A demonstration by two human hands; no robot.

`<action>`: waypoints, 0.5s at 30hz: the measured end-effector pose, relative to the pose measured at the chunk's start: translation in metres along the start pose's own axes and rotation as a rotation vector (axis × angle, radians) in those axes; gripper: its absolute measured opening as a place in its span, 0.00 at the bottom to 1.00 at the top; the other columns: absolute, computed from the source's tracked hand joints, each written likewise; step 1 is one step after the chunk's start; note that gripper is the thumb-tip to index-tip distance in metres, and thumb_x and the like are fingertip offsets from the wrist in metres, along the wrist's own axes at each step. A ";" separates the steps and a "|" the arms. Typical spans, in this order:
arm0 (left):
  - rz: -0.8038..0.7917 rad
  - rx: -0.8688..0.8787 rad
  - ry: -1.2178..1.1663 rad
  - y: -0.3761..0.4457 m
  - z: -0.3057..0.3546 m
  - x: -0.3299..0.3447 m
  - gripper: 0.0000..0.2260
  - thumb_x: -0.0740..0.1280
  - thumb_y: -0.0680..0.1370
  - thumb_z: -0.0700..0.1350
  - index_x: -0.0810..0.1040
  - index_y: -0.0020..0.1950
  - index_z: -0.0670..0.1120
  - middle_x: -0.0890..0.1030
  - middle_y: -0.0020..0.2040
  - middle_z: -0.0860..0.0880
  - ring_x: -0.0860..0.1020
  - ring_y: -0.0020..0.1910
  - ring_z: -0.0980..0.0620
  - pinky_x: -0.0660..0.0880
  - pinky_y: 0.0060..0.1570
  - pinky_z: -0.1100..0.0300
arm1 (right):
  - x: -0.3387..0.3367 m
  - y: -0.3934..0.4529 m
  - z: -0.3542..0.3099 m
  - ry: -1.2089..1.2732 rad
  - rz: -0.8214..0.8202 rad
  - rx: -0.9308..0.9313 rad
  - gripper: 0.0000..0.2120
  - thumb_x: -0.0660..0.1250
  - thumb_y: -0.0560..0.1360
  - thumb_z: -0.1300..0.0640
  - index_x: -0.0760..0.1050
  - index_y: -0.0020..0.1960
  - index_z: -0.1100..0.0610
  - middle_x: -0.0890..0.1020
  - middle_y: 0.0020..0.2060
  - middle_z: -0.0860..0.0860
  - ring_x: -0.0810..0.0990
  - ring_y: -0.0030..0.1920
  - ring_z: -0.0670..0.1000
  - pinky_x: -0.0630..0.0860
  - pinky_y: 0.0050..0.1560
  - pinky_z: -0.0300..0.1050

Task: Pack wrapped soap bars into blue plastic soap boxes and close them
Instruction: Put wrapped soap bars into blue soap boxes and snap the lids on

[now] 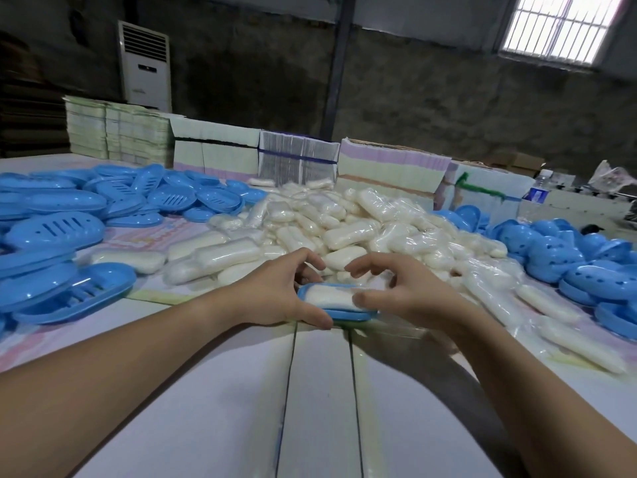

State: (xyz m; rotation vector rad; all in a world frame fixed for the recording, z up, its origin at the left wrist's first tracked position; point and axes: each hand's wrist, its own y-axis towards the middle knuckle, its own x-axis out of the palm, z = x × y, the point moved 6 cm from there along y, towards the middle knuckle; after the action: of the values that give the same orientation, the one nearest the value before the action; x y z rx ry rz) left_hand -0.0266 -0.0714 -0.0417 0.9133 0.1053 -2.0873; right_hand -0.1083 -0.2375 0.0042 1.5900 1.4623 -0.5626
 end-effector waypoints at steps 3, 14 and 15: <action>0.009 0.003 0.012 0.000 0.000 0.000 0.31 0.85 0.62 0.53 0.72 0.58 0.60 0.79 0.53 0.59 0.78 0.53 0.59 0.78 0.53 0.62 | -0.018 -0.001 0.008 0.070 0.035 0.052 0.13 0.74 0.67 0.59 0.81 0.47 0.42 0.83 0.42 0.41 0.77 0.44 0.38 0.70 0.42 0.27; 0.031 0.017 0.004 -0.002 0.001 0.000 0.29 0.85 0.61 0.51 0.74 0.55 0.59 0.81 0.53 0.56 0.80 0.54 0.55 0.80 0.53 0.57 | -0.002 -0.004 0.009 0.081 -0.053 0.106 0.12 0.72 0.69 0.65 0.84 0.47 0.50 0.83 0.40 0.50 0.77 0.39 0.44 0.77 0.46 0.43; 0.032 0.017 0.004 -0.002 0.001 0.000 0.28 0.85 0.61 0.51 0.74 0.55 0.59 0.81 0.53 0.56 0.80 0.54 0.55 0.80 0.53 0.57 | -0.002 -0.003 0.009 0.061 -0.049 0.095 0.11 0.72 0.69 0.63 0.84 0.47 0.49 0.83 0.40 0.48 0.77 0.40 0.44 0.77 0.46 0.44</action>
State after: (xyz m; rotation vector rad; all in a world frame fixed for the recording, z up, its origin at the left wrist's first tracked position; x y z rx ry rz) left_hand -0.0283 -0.0705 -0.0414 0.9238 0.0750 -2.0595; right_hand -0.1101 -0.2463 0.0006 1.6613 1.5434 -0.6252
